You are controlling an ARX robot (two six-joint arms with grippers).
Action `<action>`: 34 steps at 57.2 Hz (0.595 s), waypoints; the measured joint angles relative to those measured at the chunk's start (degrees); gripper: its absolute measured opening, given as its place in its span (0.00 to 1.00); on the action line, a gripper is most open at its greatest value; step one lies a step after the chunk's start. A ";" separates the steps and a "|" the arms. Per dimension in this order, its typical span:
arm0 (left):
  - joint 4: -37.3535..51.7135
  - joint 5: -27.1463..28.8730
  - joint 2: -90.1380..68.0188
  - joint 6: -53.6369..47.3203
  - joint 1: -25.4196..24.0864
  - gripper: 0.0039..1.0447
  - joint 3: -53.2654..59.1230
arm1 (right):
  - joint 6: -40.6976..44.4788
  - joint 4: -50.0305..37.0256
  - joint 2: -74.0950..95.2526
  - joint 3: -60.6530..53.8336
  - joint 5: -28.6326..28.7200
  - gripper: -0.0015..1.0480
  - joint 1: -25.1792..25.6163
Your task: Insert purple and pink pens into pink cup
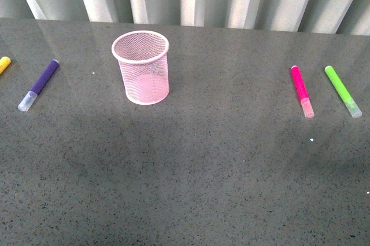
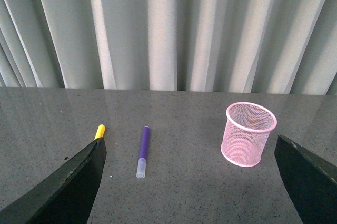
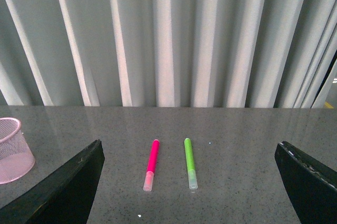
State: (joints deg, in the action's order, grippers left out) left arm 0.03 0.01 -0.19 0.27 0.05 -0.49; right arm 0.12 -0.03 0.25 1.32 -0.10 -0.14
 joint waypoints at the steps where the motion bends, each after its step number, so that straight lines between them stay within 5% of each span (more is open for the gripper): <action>1: 0.00 0.00 0.00 -0.02 0.00 0.94 0.00 | 0.00 0.00 0.00 0.00 0.00 0.93 0.00; 34: 0.00 0.00 0.00 0.00 0.00 0.94 0.00 | 0.00 0.00 0.00 0.00 0.00 0.93 0.00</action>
State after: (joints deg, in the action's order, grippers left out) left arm 0.03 0.01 -0.19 0.27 0.05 -0.49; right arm 0.12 -0.03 0.25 1.32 -0.10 -0.14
